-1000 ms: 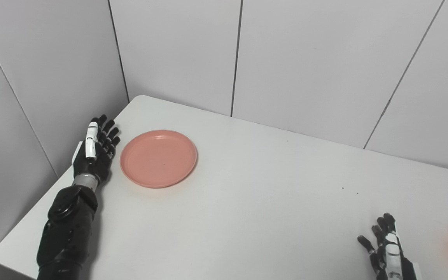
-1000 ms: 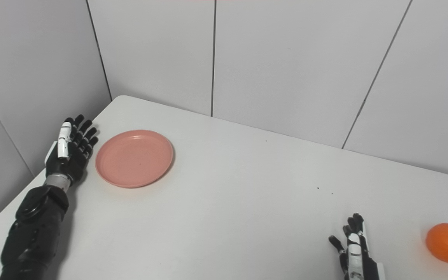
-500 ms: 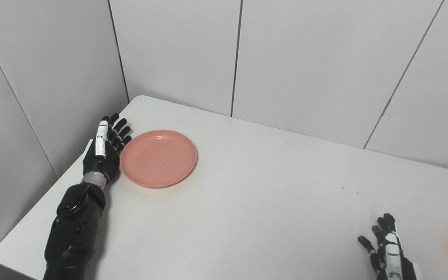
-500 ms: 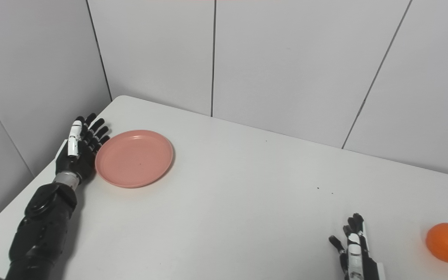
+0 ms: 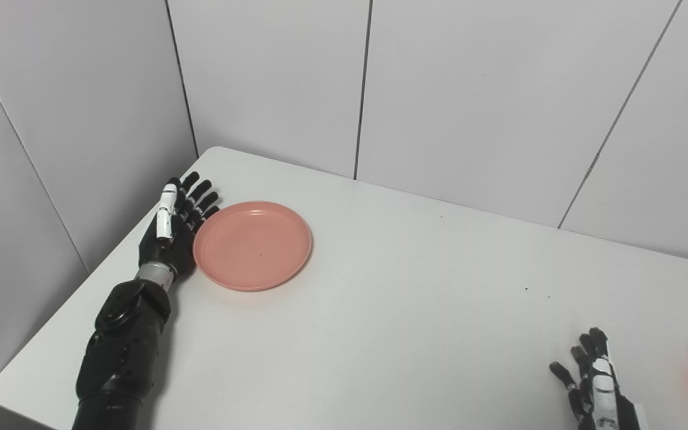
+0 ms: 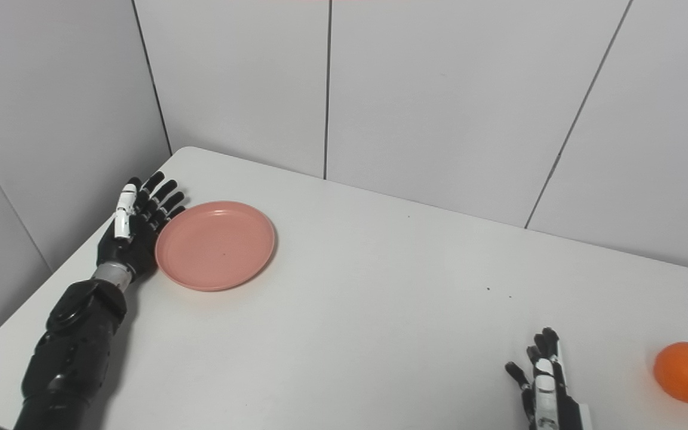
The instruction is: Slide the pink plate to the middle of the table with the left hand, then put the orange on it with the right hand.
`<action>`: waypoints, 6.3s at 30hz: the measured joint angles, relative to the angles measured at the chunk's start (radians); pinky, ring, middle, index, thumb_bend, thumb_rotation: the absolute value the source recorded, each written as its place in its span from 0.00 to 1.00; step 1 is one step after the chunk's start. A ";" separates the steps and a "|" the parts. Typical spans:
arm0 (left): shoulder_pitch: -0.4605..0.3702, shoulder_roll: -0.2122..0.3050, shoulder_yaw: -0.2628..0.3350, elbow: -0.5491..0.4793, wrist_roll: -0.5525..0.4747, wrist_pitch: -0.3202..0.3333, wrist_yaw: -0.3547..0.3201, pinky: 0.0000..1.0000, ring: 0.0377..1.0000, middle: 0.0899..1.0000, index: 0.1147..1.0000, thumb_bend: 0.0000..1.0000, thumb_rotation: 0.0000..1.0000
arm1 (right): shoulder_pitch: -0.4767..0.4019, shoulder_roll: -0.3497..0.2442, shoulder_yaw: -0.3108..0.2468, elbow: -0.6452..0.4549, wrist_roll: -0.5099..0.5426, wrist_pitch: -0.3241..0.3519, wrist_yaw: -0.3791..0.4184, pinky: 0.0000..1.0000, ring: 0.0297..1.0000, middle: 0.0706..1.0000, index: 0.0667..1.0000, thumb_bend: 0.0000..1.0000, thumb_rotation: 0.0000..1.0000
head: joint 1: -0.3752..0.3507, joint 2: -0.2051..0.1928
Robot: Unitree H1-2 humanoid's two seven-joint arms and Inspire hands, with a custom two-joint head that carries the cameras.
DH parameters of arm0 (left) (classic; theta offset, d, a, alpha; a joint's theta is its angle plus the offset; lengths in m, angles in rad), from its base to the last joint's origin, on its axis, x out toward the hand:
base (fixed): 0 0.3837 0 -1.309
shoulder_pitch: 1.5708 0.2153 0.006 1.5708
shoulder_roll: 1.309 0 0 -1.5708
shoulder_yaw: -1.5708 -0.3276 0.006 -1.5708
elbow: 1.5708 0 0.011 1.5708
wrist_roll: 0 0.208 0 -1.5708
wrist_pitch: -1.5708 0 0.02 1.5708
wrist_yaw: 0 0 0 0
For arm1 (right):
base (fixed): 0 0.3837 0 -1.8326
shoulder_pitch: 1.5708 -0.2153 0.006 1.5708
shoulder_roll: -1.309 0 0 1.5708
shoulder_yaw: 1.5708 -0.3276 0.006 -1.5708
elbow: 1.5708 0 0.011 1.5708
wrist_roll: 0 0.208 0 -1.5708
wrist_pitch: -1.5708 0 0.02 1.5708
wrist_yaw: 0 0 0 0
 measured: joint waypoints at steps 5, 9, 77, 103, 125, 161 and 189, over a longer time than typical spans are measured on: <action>-0.001 -0.018 -0.010 -0.020 0.000 0.016 0.003 0.93 0.93 0.93 0.91 0.42 1.00 | 0.000 0.001 0.000 0.000 -0.002 0.000 -0.002 1.00 1.00 1.00 1.00 0.31 1.00 | -0.003 0.005; 0.000 -0.028 -0.030 -0.051 0.005 0.043 0.011 0.91 0.90 0.91 0.90 0.40 1.00 | 0.000 0.001 0.001 -0.001 -0.005 0.000 -0.002 1.00 1.00 1.00 1.00 0.30 1.00 | -0.005 0.006; 0.035 -0.219 -0.207 -0.272 0.067 0.207 0.047 0.91 0.91 0.91 0.88 0.40 1.00 | 0.023 0.039 0.023 -0.043 -0.080 0.023 -0.020 1.00 0.98 1.00 1.00 0.36 1.00 | -0.103 0.083; 0.058 -0.317 -0.281 -0.318 0.095 0.220 0.054 0.91 0.91 0.92 0.90 0.39 1.00 | 0.014 0.082 0.042 -0.046 -0.122 0.051 -0.055 1.00 0.97 0.99 0.99 0.40 1.00 | -0.227 0.141; 0.111 -0.439 -0.382 -0.371 0.186 0.218 0.072 0.91 0.91 0.92 0.90 0.39 1.00 | 0.006 0.128 0.069 -0.076 -0.185 0.122 -0.087 0.98 0.96 0.98 0.98 0.40 1.00 | -0.304 0.199; 0.182 -0.408 -0.389 -0.452 0.214 0.223 0.042 0.95 0.94 0.94 0.92 0.39 1.00 | -0.049 0.158 0.036 -0.108 -0.259 0.157 -0.124 0.96 0.95 0.94 0.94 0.44 1.00 | -0.492 0.179; 0.194 -0.332 -0.332 -0.362 0.152 0.064 -0.075 0.97 0.94 0.94 0.92 0.39 1.00 | -0.193 0.008 -0.042 -0.181 -0.545 0.173 -0.162 0.72 0.76 0.77 0.77 0.73 0.85 | -0.759 0.104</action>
